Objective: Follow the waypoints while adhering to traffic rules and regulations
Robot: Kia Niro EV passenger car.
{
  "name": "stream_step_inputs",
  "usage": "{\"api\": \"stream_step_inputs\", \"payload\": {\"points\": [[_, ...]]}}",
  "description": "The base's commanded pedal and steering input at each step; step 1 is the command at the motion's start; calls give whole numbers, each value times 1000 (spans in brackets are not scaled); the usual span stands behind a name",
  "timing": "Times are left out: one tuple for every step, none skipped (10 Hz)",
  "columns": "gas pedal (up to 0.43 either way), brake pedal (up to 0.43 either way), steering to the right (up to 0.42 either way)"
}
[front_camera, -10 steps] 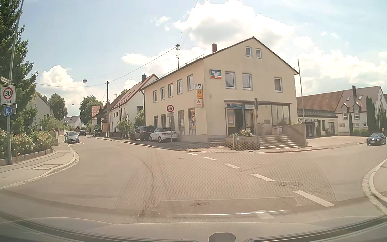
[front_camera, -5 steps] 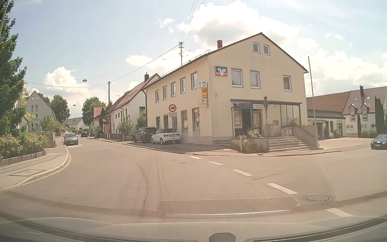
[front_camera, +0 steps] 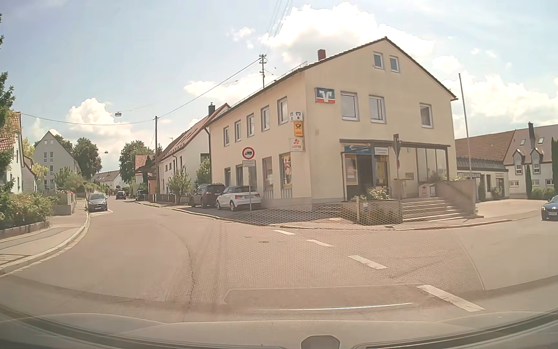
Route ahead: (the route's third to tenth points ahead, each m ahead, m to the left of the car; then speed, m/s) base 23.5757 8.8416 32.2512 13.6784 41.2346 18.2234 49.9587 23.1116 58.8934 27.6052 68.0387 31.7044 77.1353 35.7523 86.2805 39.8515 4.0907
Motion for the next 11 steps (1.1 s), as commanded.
{"api": "stream_step_inputs", "payload": {"points": [[209, 0, -64], [209, 0, -71], [209, 0, -72], [209, 0, -71], [209, 0, -71], [209, 0, -76], [209, 0, -80], [209, 0, -83], [209, 0, -89], [209, 0, -97], [209, 0, -110]]}}
